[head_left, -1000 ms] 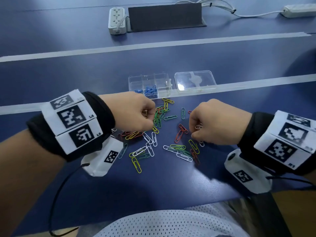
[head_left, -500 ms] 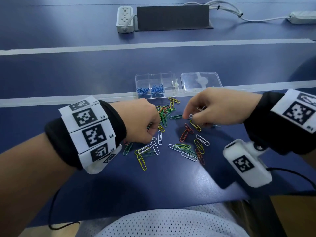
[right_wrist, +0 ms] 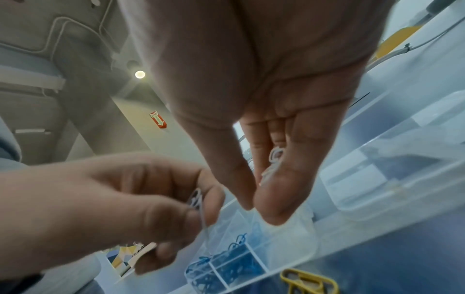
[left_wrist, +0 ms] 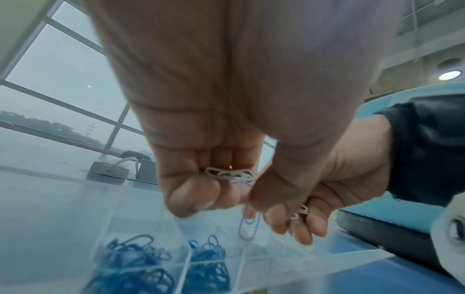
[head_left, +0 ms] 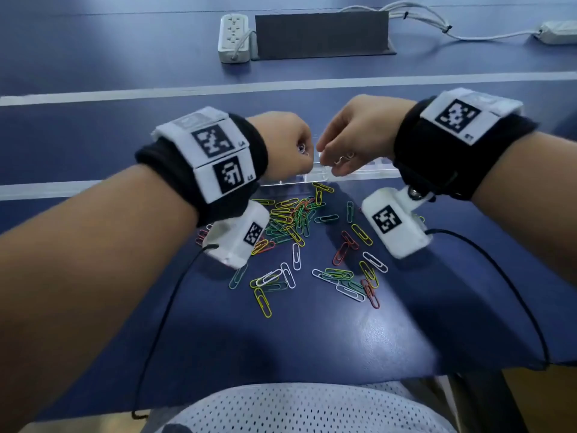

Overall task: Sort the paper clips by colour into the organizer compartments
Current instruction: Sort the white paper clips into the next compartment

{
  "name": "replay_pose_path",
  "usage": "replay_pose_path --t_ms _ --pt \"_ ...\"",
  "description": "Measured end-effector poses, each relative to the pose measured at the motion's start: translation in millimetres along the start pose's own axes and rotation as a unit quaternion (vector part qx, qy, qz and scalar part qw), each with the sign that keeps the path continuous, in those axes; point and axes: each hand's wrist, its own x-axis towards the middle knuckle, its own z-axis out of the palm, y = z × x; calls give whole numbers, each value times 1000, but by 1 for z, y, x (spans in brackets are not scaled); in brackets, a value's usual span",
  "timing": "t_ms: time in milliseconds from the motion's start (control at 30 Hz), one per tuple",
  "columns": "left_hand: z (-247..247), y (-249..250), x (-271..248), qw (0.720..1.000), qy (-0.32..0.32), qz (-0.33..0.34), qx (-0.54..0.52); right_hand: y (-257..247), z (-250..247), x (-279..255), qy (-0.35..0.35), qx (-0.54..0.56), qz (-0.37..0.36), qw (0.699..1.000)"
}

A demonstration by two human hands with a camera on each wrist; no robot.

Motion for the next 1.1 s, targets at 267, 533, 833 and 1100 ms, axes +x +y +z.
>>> replay_pose_path --t_ms 267,533,833,1100 --pt "3 4 24 999 5 -38 0 -15 -1 7 5 19 17 1000" --pt "-4 8 26 999 22 -41 3 -26 -3 0 42 19 33 998" --pt "-7 -2 17 992 19 -32 -118 -22 -5 -13 48 0 65 997" --pt "-9 -37 -9 999 -1 -36 6 7 4 -51 -15 -294 -21 955"
